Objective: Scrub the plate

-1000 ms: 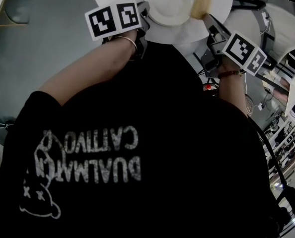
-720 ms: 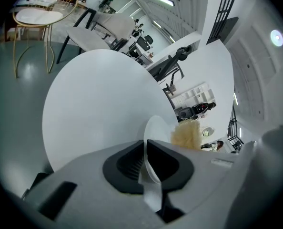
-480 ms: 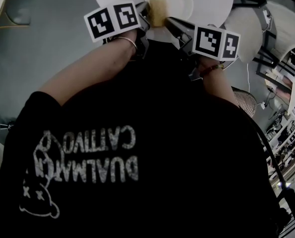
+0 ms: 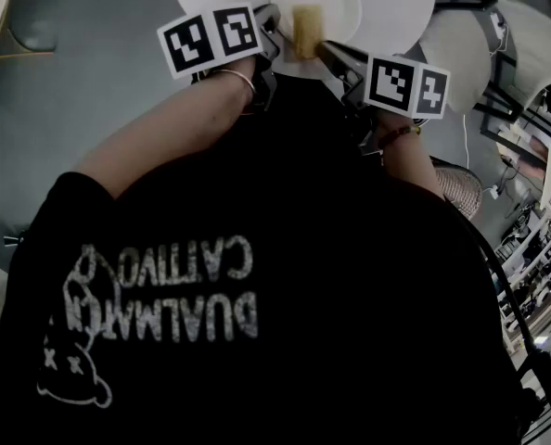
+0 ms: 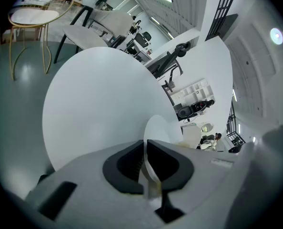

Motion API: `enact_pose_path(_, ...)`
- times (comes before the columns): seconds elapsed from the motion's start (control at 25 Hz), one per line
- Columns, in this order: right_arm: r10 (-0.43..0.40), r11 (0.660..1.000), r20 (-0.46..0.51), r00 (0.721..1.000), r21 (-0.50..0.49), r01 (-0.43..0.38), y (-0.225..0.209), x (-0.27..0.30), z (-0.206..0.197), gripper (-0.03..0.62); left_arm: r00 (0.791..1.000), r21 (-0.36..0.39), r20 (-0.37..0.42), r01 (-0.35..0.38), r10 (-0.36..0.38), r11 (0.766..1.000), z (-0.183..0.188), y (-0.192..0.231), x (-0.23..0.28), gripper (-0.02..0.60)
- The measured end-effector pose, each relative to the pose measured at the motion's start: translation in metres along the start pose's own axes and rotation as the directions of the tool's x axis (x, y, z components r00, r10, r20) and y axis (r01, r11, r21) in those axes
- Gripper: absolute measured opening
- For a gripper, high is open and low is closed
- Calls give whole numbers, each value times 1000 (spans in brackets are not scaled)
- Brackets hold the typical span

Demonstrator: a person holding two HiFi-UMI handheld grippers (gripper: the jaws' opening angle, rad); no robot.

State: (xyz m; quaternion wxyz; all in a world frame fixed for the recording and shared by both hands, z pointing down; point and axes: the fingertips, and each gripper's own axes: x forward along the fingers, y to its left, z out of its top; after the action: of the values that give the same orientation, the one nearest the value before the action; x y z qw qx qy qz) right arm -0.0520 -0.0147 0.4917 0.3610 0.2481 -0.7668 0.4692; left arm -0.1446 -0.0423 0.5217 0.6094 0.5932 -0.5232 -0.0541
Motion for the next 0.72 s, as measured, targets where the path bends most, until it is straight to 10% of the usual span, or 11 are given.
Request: enact_pose_path(0.72,-216,975,146,965,83,206,-86,-53,36,39,999,70,-28,35,-33,997,1,-6,-1,28)
